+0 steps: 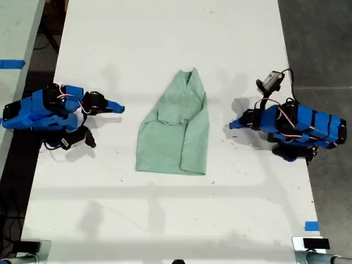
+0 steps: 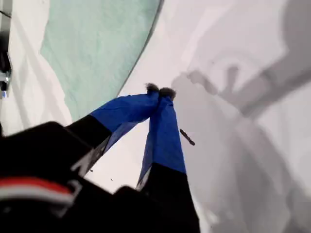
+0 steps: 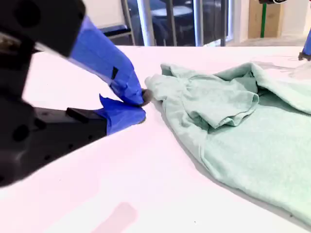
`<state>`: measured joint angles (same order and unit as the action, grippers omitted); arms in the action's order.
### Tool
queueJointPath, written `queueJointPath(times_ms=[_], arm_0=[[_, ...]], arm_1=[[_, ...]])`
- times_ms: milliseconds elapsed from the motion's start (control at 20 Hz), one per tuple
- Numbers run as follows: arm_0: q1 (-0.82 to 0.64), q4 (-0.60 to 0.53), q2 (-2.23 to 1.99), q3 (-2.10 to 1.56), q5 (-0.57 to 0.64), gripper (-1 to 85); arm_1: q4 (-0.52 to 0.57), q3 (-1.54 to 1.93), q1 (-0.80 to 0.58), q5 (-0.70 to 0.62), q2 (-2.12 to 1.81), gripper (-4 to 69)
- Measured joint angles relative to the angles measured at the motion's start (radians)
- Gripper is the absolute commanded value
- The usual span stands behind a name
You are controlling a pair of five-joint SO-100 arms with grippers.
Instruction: Fold t shirt
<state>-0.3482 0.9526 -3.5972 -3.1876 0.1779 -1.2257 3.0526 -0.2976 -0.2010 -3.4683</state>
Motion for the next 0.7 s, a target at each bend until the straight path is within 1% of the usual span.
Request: queueJointPath(times_ms=[150, 700], arm_0=[[0.000, 0.000, 0.000, 0.000, 0.000, -0.1], [0.000, 0.000, 0.000, 0.000, 0.000, -0.1]], arm_1=[[-0.017, 0.003, 0.018, 0.034, -0.026, -1.5], [-0.021, 0.003, 0.018, 0.034, -0.029, -1.5]])
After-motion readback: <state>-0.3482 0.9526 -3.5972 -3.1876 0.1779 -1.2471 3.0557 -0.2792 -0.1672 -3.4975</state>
